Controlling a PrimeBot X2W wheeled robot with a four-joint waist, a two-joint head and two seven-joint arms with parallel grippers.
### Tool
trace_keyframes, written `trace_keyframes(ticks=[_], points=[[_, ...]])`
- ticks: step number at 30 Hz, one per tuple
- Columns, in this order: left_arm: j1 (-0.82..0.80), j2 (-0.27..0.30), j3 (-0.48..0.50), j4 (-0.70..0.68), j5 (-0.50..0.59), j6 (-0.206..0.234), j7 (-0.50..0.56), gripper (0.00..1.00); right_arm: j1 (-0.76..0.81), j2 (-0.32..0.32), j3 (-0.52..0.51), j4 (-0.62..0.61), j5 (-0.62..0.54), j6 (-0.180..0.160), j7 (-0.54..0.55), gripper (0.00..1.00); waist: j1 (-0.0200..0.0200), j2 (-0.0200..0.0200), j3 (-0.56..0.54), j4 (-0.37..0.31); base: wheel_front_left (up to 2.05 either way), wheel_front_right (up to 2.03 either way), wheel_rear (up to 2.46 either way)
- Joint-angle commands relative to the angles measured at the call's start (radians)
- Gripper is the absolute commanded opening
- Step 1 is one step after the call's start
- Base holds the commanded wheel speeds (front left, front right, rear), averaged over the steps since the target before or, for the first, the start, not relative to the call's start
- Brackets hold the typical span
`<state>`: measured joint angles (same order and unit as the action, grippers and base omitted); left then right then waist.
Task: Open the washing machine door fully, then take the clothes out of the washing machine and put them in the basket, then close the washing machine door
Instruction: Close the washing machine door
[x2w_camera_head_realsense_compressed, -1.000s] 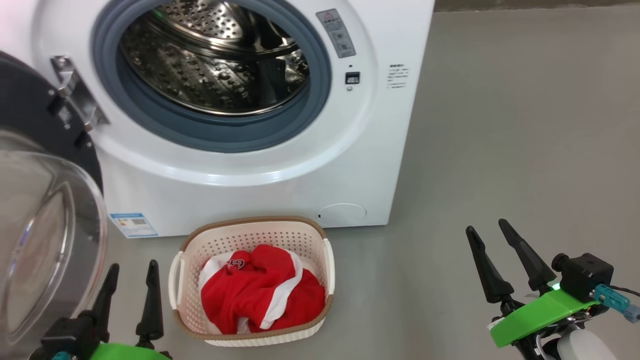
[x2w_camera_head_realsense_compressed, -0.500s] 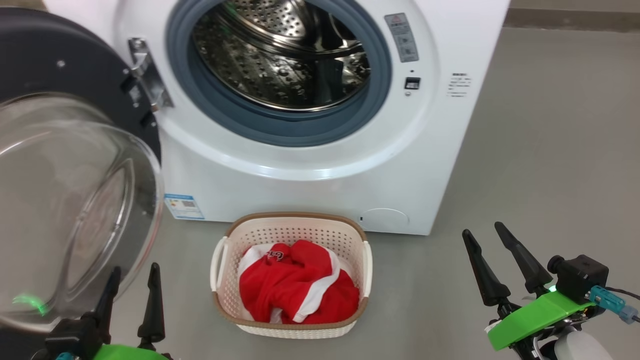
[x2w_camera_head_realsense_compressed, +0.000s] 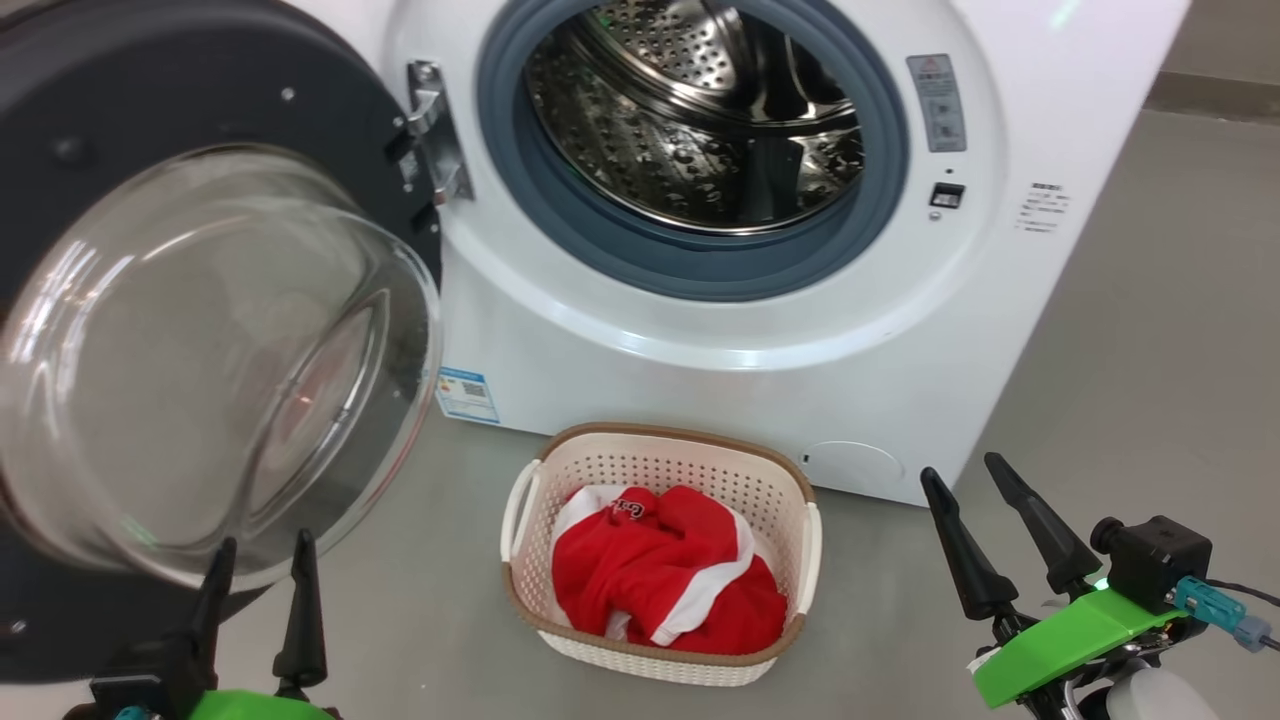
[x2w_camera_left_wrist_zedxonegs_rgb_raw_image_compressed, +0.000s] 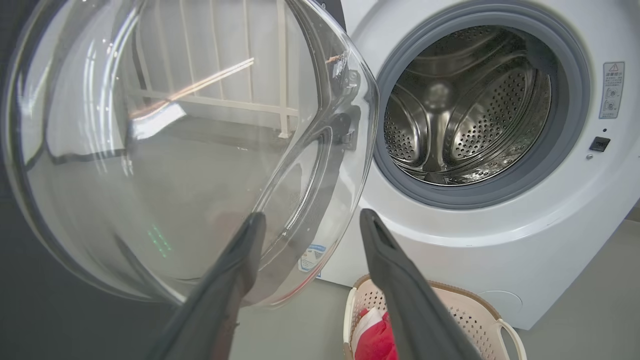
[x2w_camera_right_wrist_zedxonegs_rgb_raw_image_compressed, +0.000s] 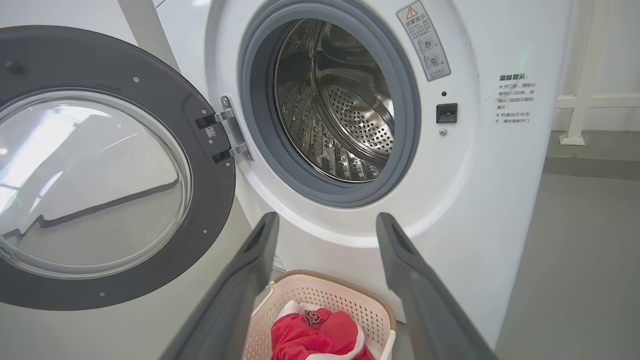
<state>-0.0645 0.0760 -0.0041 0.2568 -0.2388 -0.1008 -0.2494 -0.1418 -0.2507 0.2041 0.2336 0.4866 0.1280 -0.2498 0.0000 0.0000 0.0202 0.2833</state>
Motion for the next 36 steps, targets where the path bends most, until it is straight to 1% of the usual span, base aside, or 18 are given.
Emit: trace_keyframes(ticks=[1, 15, 20, 28, 36], points=[[-0.011, 0.012, 0.039, -0.025, 0.006, 0.010, -0.012, 1.00, 0.001, -0.013, 0.016, -0.023, 0.007, 0.003, -0.012, 1.00, 0.0000, 0.0000, 0.002, 0.031, 0.00, 0.00, 0.00], [-0.017, -0.007, 0.060, -0.037, 0.001, 0.035, -0.012, 1.00, -0.012, -0.013, 0.016, -0.025, 0.006, 0.003, -0.012, 1.00, 0.0000, 0.0000, 0.030, 0.128, 0.00, 0.00, 0.00], [-0.020, -0.012, 0.063, -0.035, -0.003, 0.037, -0.012, 1.00, -0.017, -0.016, 0.018, -0.021, 0.010, 0.003, -0.012, 1.00, 0.0000, 0.0000, 0.031, 0.156, 0.00, 0.00, 0.00], [-0.017, -0.018, 0.070, -0.043, -0.001, 0.042, -0.012, 1.00, -0.018, -0.014, 0.021, -0.022, 0.010, 0.003, -0.012, 1.00, 0.0000, 0.0000, 0.030, 0.189, 0.00, 0.00, 0.00], [-0.014, -0.020, 0.073, -0.047, 0.005, 0.040, -0.012, 1.00, -0.016, -0.011, 0.022, -0.022, 0.009, 0.003, -0.012, 1.00, 0.0000, 0.0000, 0.027, 0.204, 0.00, 0.00, 0.00]])
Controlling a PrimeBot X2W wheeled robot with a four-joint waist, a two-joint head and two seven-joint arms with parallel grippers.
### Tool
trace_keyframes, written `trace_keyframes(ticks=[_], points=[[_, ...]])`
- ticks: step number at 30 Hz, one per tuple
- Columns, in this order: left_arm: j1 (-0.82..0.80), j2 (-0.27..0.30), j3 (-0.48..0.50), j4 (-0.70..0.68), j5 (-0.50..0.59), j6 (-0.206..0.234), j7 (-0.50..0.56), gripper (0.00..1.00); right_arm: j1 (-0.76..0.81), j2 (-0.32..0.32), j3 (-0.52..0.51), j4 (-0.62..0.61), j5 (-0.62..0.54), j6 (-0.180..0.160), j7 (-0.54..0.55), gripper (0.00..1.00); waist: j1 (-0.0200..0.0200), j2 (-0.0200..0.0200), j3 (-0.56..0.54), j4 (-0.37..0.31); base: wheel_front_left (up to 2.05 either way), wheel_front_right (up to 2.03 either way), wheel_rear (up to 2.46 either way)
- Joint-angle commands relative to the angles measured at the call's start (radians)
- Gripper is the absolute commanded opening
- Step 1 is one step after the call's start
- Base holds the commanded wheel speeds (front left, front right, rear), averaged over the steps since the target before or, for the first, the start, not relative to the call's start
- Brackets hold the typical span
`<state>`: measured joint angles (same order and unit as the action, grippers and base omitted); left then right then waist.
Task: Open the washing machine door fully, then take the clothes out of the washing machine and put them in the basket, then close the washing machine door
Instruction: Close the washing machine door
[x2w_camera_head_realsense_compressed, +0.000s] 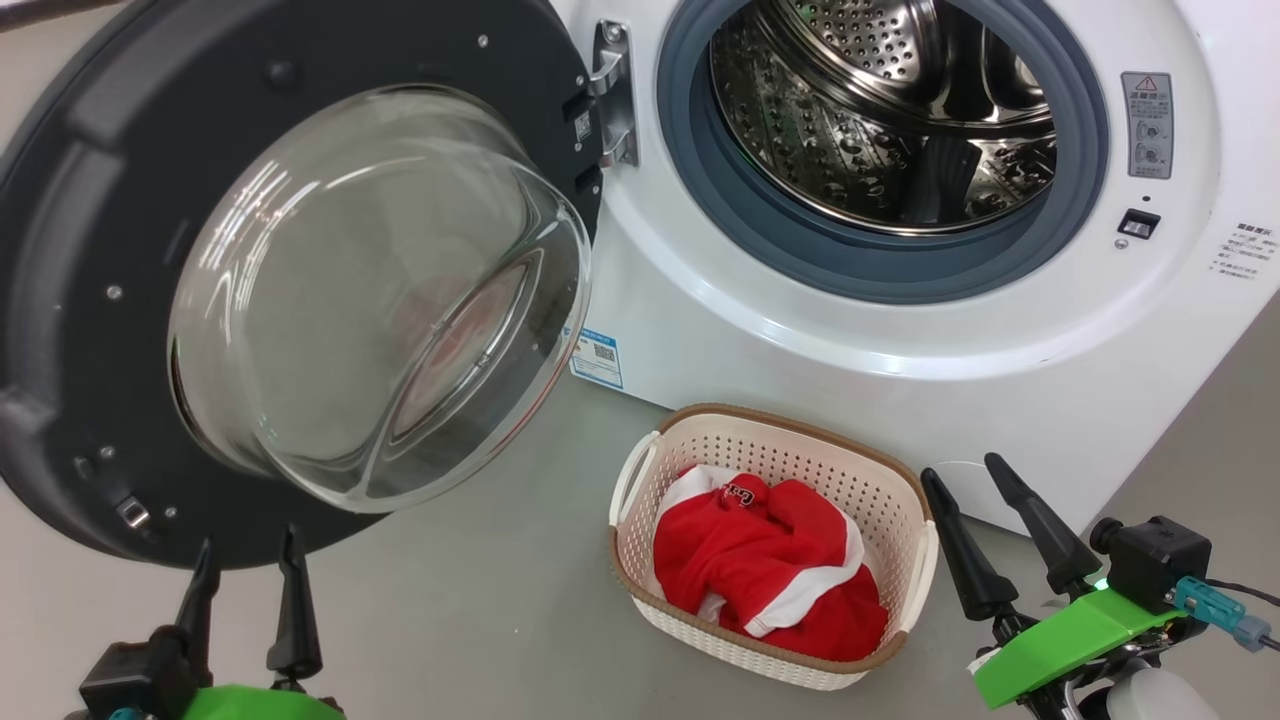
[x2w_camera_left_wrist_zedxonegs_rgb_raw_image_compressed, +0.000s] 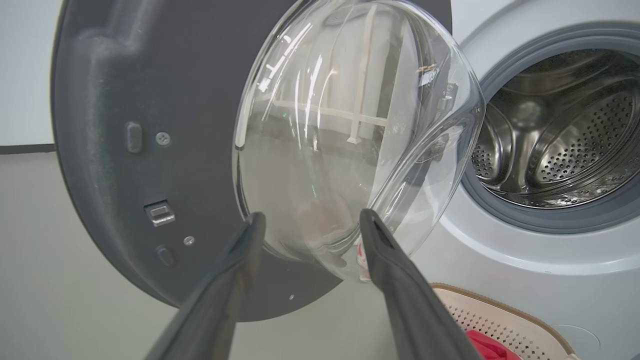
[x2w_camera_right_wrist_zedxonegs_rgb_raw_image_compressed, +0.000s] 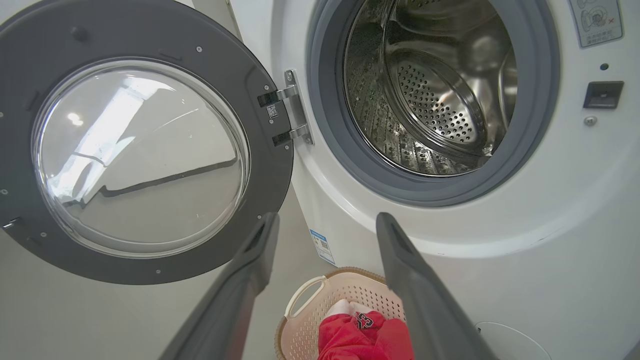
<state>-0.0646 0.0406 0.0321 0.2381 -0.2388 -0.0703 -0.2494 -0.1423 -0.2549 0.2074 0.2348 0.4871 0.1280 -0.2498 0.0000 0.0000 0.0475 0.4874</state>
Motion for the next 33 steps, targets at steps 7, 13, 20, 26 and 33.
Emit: trace_keyframes(ticks=[7, 13, 20, 26, 33], points=[[-0.009, 0.013, 0.041, -0.033, 0.008, 0.009, -0.012, 1.00, -0.012, -0.004, 0.021, -0.026, 0.008, 0.003, -0.012, 1.00, 0.0000, 0.0000, -0.003, 0.003, 0.00, 0.00, 0.00], [-0.011, 0.012, 0.046, -0.035, 0.007, 0.010, -0.012, 1.00, -0.021, -0.014, 0.026, -0.016, 0.020, 0.003, -0.012, 1.00, 0.0000, 0.0000, -0.005, 0.001, 0.00, 0.00, 0.00], [-0.009, 0.012, 0.051, -0.037, 0.010, 0.009, -0.012, 1.00, -0.016, -0.011, 0.026, -0.015, 0.023, 0.003, -0.012, 1.00, 0.0000, 0.0000, -0.016, -0.002, 0.00, 0.00, 0.00], [-0.006, 0.011, 0.053, -0.038, 0.010, 0.007, -0.012, 1.00, -0.011, -0.009, 0.025, -0.017, 0.021, 0.003, -0.012, 1.00, 0.0000, 0.0000, -0.018, -0.005, 0.00, 0.00, 0.00], [-0.014, 0.011, 0.060, -0.046, 0.013, 0.003, -0.012, 0.41, -0.013, -0.010, 0.025, -0.017, 0.019, 0.003, -0.012, 1.00, 0.0000, 0.0000, -0.012, -0.011, 0.00, 0.00, 0.00]])
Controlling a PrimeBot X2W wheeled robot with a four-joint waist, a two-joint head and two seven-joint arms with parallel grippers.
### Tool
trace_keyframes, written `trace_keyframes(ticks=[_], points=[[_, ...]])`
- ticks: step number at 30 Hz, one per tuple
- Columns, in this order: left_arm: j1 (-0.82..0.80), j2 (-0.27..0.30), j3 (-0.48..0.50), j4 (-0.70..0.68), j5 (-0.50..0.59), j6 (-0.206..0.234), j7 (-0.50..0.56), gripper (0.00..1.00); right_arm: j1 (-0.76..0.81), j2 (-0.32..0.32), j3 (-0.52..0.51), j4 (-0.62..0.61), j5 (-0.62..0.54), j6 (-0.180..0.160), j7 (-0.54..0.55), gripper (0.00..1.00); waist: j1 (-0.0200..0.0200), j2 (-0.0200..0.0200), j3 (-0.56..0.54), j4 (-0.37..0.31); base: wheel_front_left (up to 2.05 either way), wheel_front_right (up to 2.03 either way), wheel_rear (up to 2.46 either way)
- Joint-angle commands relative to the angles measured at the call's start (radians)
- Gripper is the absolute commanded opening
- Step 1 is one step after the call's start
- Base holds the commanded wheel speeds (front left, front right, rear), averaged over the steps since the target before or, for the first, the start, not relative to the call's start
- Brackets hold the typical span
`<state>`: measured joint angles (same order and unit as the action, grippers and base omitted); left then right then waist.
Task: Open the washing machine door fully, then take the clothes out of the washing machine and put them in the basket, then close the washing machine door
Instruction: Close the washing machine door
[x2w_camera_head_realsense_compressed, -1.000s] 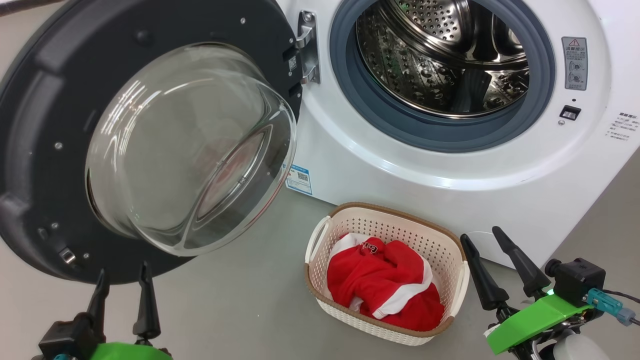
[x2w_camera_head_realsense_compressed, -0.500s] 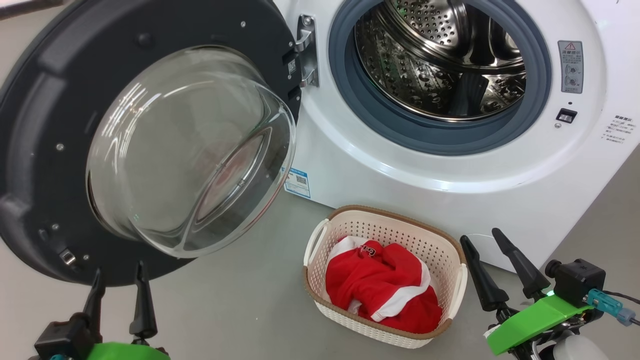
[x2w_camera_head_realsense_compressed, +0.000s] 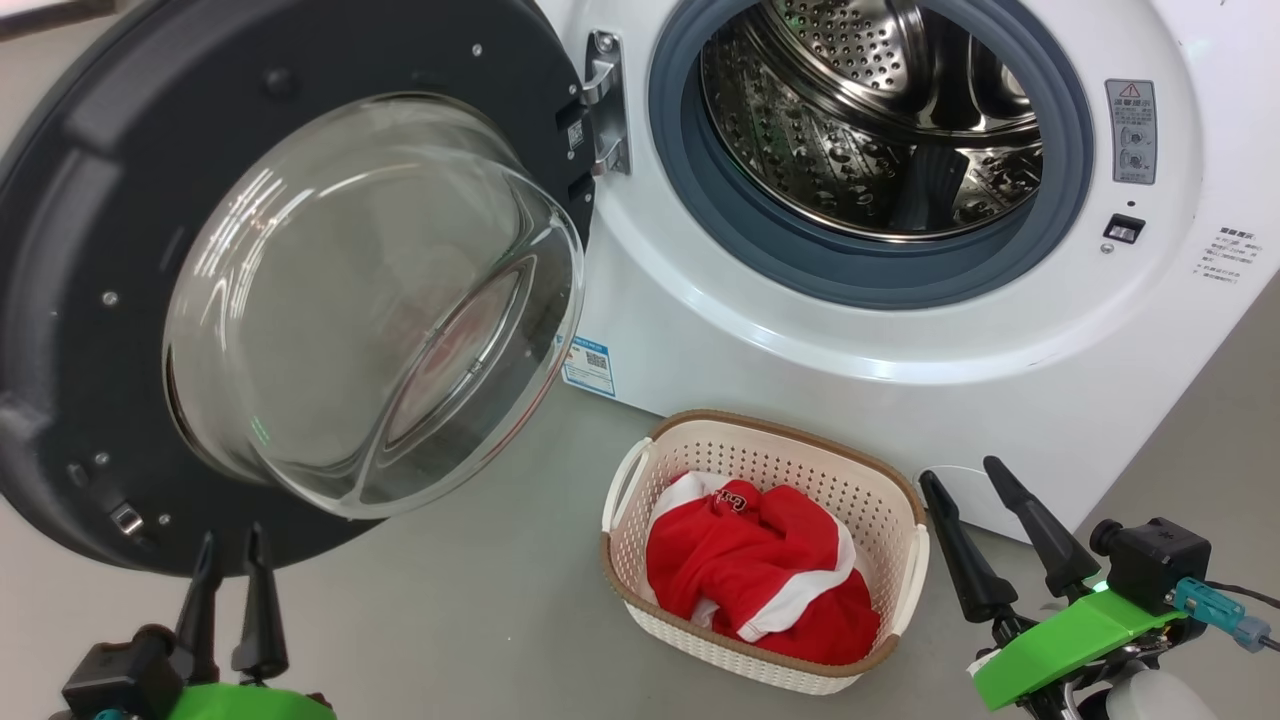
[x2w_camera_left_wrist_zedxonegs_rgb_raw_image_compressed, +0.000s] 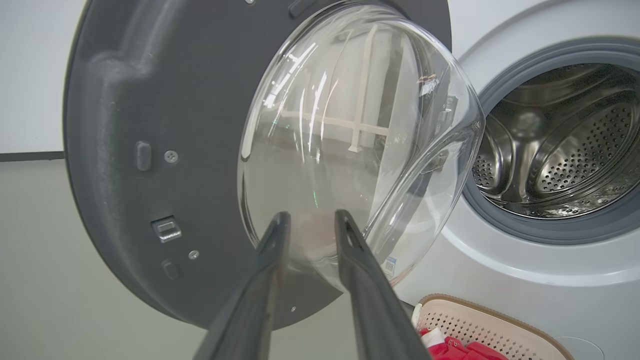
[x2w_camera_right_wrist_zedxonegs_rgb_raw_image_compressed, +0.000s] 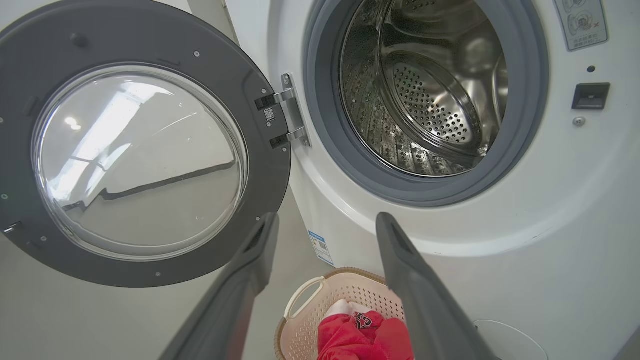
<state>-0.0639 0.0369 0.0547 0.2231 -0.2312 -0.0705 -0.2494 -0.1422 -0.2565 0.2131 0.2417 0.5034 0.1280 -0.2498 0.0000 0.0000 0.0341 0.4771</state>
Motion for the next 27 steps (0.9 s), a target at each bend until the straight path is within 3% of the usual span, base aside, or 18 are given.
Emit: trace_keyframes(ticks=[1, 2, 3, 14, 24, 27], points=[[-0.015, 0.015, 0.038, -0.033, 0.006, 0.002, -0.012, 0.26, -0.013, -0.009, 0.019, -0.024, 0.002, 0.003, -0.012, 1.00, 0.0000, 0.0000, 0.001, -0.001, 0.00, 0.00, 0.00], [-0.016, 0.015, 0.039, -0.034, 0.007, 0.001, -0.012, 0.01, -0.012, -0.009, 0.019, -0.025, 0.002, 0.003, -0.012, 1.00, 0.0000, 0.0000, 0.001, -0.001, 0.00, 0.00, 0.00], [-0.018, 0.015, 0.040, -0.037, 0.007, 0.000, -0.012, 0.00, -0.011, -0.009, 0.018, -0.025, 0.001, 0.003, -0.012, 1.00, 0.0000, 0.0000, 0.001, -0.001, 0.00, 0.00, 0.00], [-0.060, 0.048, 0.036, -0.088, -0.048, -0.035, -0.006, 0.00, -0.002, 0.001, 0.015, -0.025, -0.003, 0.003, -0.012, 1.00, 0.0000, 0.0000, -0.008, 0.010, 0.00, 0.00, 0.00], [-0.176, 0.171, 0.088, -0.302, -0.172, -0.051, 0.119, 0.00, 0.011, 0.015, 0.015, -0.025, -0.004, 0.003, -0.012, 1.00, 0.0000, 0.0000, -0.030, 0.015, 0.00, 0.00, 0.00], [-0.234, 0.203, 0.132, -0.330, -0.255, -0.053, 0.166, 0.00, 0.013, 0.017, 0.014, -0.026, -0.003, 0.003, -0.012, 1.00, 0.0000, 0.0000, -0.031, 0.012, 0.00, 0.00, 0.00]])
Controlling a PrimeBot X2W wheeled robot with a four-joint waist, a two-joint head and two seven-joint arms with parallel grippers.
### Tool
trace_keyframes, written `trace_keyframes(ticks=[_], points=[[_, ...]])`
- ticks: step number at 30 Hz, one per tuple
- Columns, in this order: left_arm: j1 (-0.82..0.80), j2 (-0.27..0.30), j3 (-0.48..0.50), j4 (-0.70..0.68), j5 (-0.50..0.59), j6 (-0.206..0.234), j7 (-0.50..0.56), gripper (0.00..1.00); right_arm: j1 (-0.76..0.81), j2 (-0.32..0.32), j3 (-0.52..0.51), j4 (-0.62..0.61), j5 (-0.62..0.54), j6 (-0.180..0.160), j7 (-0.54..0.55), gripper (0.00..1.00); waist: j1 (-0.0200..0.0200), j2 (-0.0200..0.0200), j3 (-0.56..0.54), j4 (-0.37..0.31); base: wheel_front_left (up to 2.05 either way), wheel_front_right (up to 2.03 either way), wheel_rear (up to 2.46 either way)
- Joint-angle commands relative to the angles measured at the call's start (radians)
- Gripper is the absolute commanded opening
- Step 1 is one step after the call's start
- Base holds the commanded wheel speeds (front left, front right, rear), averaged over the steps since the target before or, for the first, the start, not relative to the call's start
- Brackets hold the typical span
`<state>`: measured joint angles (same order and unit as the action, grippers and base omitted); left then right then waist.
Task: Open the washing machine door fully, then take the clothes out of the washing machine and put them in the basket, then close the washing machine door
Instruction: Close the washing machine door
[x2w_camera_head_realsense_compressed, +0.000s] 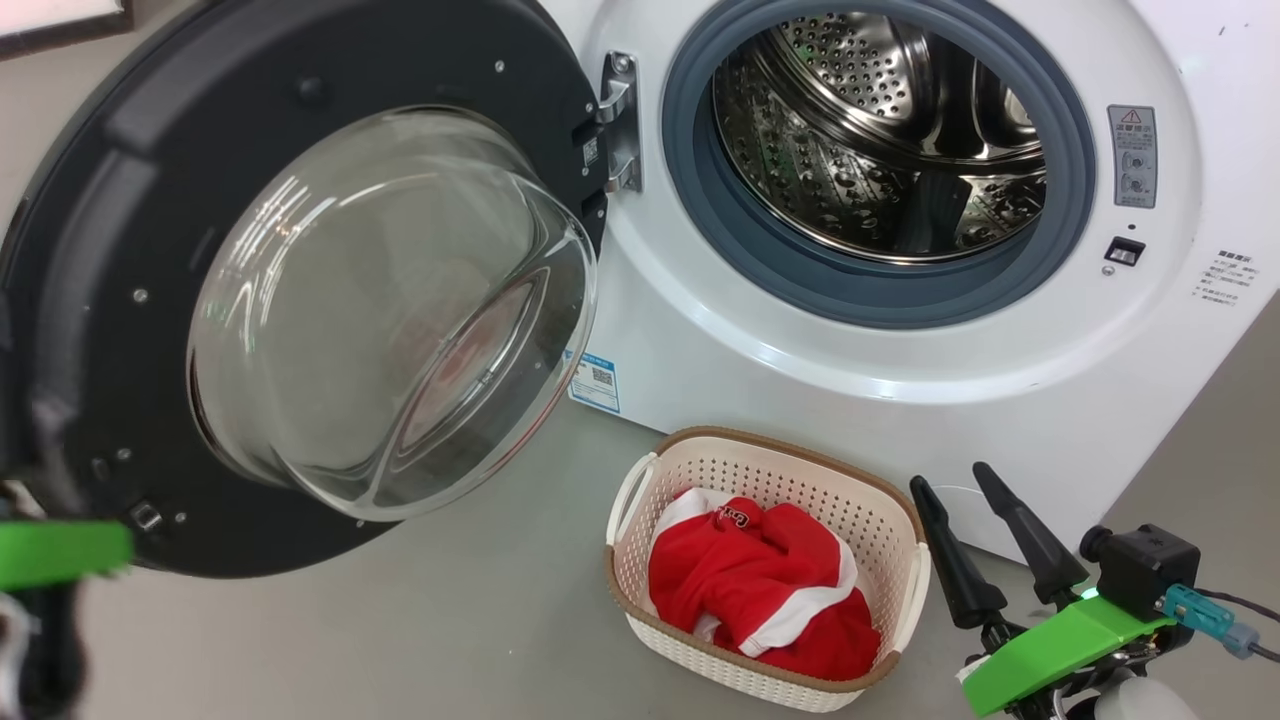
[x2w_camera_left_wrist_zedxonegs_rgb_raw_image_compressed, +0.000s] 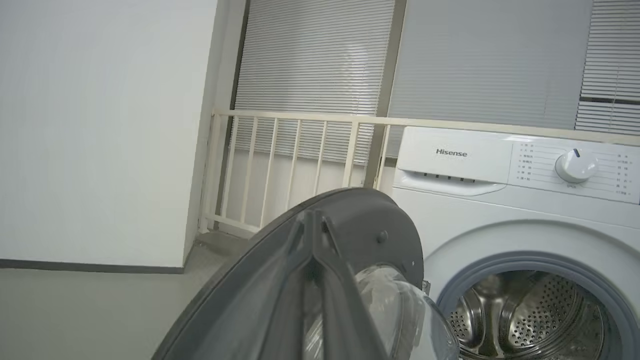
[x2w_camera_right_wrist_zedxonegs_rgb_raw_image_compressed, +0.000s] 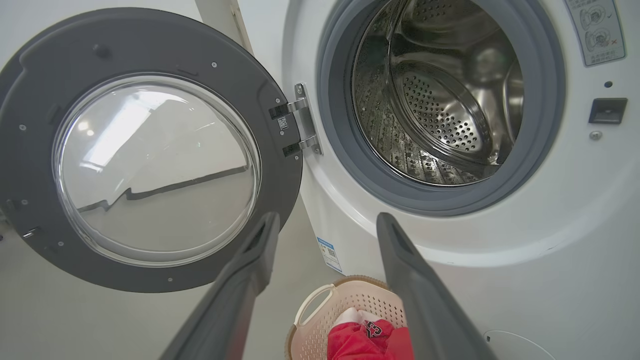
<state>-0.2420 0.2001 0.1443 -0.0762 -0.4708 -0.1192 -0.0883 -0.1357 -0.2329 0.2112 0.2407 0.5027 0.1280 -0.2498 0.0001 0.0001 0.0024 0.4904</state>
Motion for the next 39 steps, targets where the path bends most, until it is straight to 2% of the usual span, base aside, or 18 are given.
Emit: trace_keyframes(ticks=[1, 8, 13, 20, 30, 39], points=[[-0.084, 0.053, 0.066, -0.029, -0.053, -0.005, 0.017, 0.00, 0.006, -0.008, 0.016, -0.024, -0.001, 0.003, -0.012, 1.00, -0.0001, -0.0001, 0.001, -0.003, 0.00, 0.00, 0.00], [-0.265, 0.137, 0.205, 0.065, -0.285, 0.002, 0.144, 0.00, 0.003, -0.009, 0.016, -0.027, -0.001, 0.003, -0.012, 1.00, -0.0001, -0.0001, 0.005, -0.020, 0.00, 0.00, 0.00], [-0.377, 0.171, 0.287, 0.201, -0.424, 0.042, 0.223, 0.00, 0.000, -0.007, 0.013, -0.031, -0.006, 0.003, -0.012, 1.00, -0.0001, -0.0001, 0.017, -0.037, 0.00, 0.00, 0.00], [-0.486, 0.212, 0.372, 0.435, -0.549, 0.087, 0.289, 0.00, -0.007, -0.009, 0.011, -0.030, -0.009, 0.003, -0.012, 1.00, -0.0001, -0.0001, 0.029, -0.061, 0.00, 0.00, 0.00], [-0.537, 0.269, 0.425, 0.733, -0.597, 0.131, 0.326, 0.00, -0.011, -0.015, 0.008, -0.026, -0.006, 0.003, -0.012, 1.00, -0.0001, -0.0001, 0.031, -0.091, 0.00, 0.00, 0.00], [-0.545, 0.293, 0.386, 0.897, -0.589, 0.111, 0.390, 0.00, -0.013, -0.022, 0.009, -0.025, -0.004, 0.003, -0.012, 1.00, -0.0001, -0.0001, 0.034, -0.111, 0.00, 0.00, 0.00]])
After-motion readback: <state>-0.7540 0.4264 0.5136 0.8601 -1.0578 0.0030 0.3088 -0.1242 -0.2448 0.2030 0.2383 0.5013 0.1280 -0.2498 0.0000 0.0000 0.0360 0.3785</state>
